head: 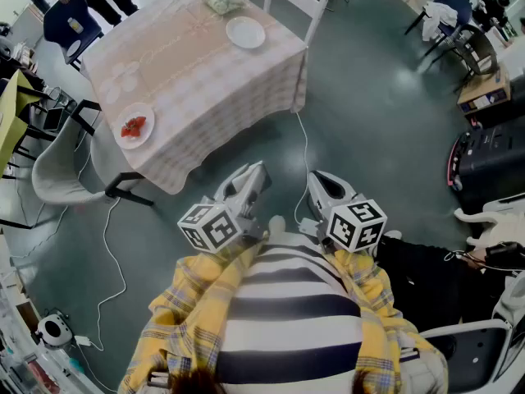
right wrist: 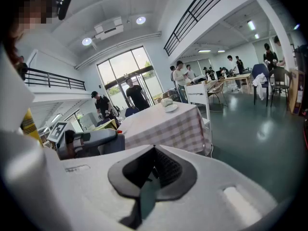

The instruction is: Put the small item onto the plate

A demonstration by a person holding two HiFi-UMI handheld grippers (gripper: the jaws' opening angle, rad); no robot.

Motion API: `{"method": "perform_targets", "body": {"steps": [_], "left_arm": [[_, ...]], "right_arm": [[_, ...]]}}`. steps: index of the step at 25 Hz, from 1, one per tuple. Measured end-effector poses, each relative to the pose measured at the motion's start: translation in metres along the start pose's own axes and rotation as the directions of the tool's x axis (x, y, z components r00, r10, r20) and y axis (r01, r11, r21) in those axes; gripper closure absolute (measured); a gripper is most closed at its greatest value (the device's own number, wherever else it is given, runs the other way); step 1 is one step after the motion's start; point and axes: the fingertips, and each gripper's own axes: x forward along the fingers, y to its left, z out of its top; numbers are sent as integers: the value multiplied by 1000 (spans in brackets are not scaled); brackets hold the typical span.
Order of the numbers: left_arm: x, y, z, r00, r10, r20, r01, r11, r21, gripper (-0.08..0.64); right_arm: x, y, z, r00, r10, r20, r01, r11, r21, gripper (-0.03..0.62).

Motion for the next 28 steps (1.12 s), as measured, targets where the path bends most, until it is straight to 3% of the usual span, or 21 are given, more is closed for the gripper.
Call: {"method": "perform_targets", "body": {"steps": [16,28], "left_arm": [[22,0,-1,1000,21,7,-21,1000,-14,468],[56,-6,7,997,53,57,-56,997,47,468]], "right_arm": [[5,-21,9,1000,16,0,-16,1000,20,595],[22,-50,42,998,68,12,-67,996,-67,595]]}}
